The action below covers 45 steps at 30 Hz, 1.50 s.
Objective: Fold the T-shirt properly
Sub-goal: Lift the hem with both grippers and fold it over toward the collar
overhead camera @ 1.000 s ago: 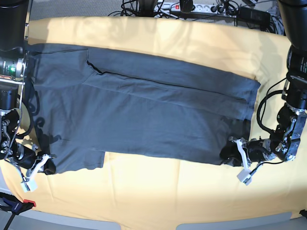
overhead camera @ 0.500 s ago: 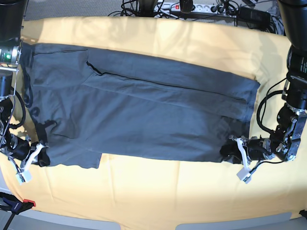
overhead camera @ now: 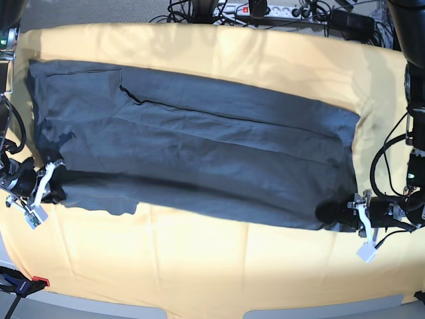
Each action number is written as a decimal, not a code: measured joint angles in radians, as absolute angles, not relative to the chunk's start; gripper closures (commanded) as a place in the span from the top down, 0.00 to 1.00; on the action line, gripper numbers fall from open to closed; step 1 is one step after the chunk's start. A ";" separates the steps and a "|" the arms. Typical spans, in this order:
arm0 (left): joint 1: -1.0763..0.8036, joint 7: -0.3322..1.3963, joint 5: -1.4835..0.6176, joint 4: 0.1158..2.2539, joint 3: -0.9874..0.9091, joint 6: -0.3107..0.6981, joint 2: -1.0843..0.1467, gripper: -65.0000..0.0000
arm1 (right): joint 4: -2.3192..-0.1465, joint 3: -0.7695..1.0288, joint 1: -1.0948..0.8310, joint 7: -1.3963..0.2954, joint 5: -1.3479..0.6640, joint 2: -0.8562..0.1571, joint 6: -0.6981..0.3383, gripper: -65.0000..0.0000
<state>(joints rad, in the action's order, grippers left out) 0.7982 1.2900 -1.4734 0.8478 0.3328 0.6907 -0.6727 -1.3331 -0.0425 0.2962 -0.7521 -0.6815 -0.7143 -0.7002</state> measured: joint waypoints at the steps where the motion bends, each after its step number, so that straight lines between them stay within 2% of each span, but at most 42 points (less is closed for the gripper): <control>1: 0.799 1.332 -1.462 0.848 0.327 0.691 -0.671 0.00 | -1.336 -0.043 0.295 -0.780 -0.712 -0.720 -0.700 0.00; 5: 0.780 1.390 -1.460 0.852 0.327 0.690 -0.670 0.00 | -1.342 -0.043 0.296 -0.847 -0.831 -0.748 -0.700 0.00; 11: 0.714 1.396 -1.460 0.861 0.327 0.691 -0.667 0.00 | -1.343 -0.043 0.285 -0.859 -0.838 -0.790 -0.700 0.00; 15: 0.694 1.396 -1.460 0.864 0.327 0.691 -0.668 0.00 | -1.344 -0.043 0.283 -0.947 -0.950 -0.807 -0.698 0.00; 21: 0.687 1.396 -1.460 0.866 0.327 0.691 -0.668 0.00 | -1.344 -0.044 0.283 -0.981 -0.970 -0.824 -0.699 0.00; 27: 0.672 1.394 -1.459 0.954 0.327 0.691 -0.676 0.00 | -1.344 -0.043 0.282 -1.033 -1.042 -0.848 -0.696 0.00; 35: 0.581 1.391 -1.469 1.158 0.328 0.692 -0.784 0.00 | -1.348 -0.044 0.276 -1.114 -1.073 -0.865 -0.697 0.00; 45: 0.470 1.388 -1.478 1.172 0.328 0.684 -0.815 0.00 | -1.350 -0.044 0.266 -1.190 -1.160 -0.936 -0.700 0.00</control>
<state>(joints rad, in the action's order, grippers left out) 0.4698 1.3876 -1.4776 1.1717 0.3279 0.6838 -0.8150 -1.3502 -0.0441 0.2661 -1.1904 -1.1603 -0.9356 -0.7002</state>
